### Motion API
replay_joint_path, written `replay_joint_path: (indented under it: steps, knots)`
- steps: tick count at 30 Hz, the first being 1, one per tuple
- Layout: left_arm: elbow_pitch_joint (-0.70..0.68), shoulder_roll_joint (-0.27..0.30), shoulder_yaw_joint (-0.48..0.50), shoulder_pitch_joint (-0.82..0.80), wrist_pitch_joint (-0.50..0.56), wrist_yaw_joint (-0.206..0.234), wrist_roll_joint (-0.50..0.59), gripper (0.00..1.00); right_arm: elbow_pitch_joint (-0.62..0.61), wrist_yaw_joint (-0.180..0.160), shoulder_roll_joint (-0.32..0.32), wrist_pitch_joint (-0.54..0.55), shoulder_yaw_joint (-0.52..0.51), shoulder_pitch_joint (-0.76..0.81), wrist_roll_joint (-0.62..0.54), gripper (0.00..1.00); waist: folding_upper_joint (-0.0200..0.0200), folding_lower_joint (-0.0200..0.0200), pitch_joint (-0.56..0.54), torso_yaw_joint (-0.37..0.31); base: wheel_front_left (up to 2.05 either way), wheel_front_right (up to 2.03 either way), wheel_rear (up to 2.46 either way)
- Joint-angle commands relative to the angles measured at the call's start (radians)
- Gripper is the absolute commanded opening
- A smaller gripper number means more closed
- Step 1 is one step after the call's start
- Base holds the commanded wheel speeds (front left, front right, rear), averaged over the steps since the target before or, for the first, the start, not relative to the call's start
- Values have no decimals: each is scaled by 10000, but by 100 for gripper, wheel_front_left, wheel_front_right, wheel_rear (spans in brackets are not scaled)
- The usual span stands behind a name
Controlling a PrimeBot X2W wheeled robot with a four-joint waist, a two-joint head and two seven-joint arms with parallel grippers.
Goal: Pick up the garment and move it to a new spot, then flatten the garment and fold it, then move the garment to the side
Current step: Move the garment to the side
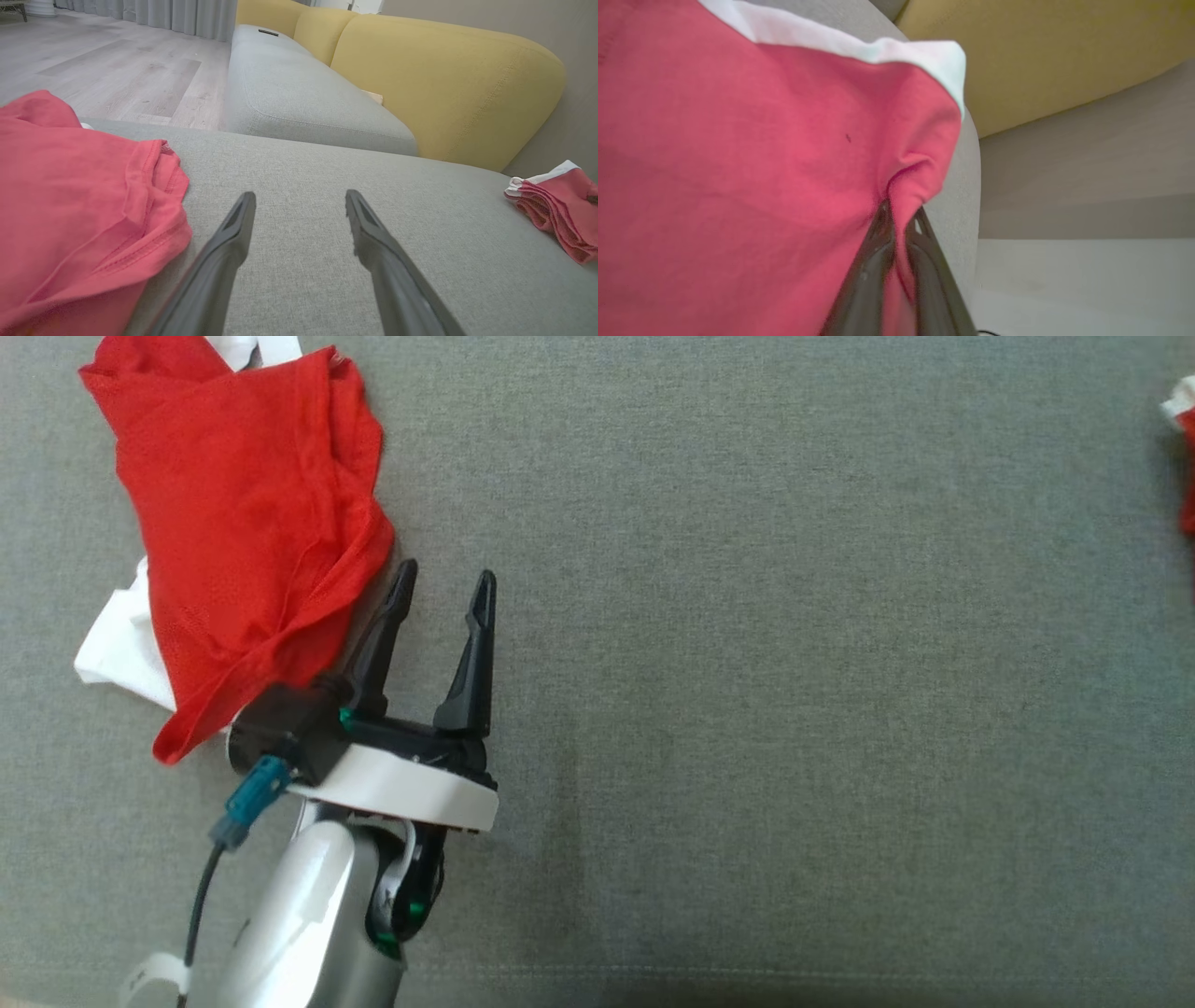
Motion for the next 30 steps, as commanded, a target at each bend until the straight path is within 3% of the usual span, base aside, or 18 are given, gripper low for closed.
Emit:
replay_joint_path:
  steps: [1, 2, 3, 4, 5, 10, 14, 24, 30]
  knots:
    - [-376, 60, 382, -352, -76, -56, -81, 100, -101, -9, -494, 29, -173, 16, -113, 0, 0, -1, 4, 1, 0, 0, 0]
    - [-369, 60, 393, -359, -76, -54, -80, 100, -68, -9, -464, 19, -317, 13, -169, 0, 0, -1, 7, -2, 0, 0, 0]
    - [-361, 60, 404, -367, -76, -54, -78, 100, -55, -9, -425, -13, -448, 19, -244, 25, 0, -1, 5, -5, 0, 0, 0]
    - [-351, 60, 416, -373, -76, -54, -74, 100, -68, -9, -382, -73, -581, 20, -343, 82, 0, -1, -6, -14, 0, 0, 0]
    - [-339, 60, 431, -375, -76, -55, -66, 100, -79, -9, -316, -111, -738, 16, -432, 100, 0, -1, -24, -27, 0, 0, 0]
    - [-255, 60, 546, -327, -76, -69, -27, 100, -259, -9, 302, -142, -1596, 18, -867, 100, 0, -1, -283, -148, 0, 0, 0]
    - [-233, 60, 660, -215, -76, -77, -6, 100, -716, -9, 1184, -287, -2344, 131, -1170, 100, 0, -1, -738, -287, 0, 0, 0]
    - [-486, 60, 1106, 325, -76, 6, -2, 100, -3561, -9, 4972, -1313, -3591, 1236, -239, 100, 0, -1, -2123, -711, 0, 0, 0]
    - [-640, 60, 1343, 782, -76, 28, -57, 100, -5262, -9, 6791, -2487, -3781, 2696, 635, 100, 0, -1, -2848, -847, 0, 0, 0]
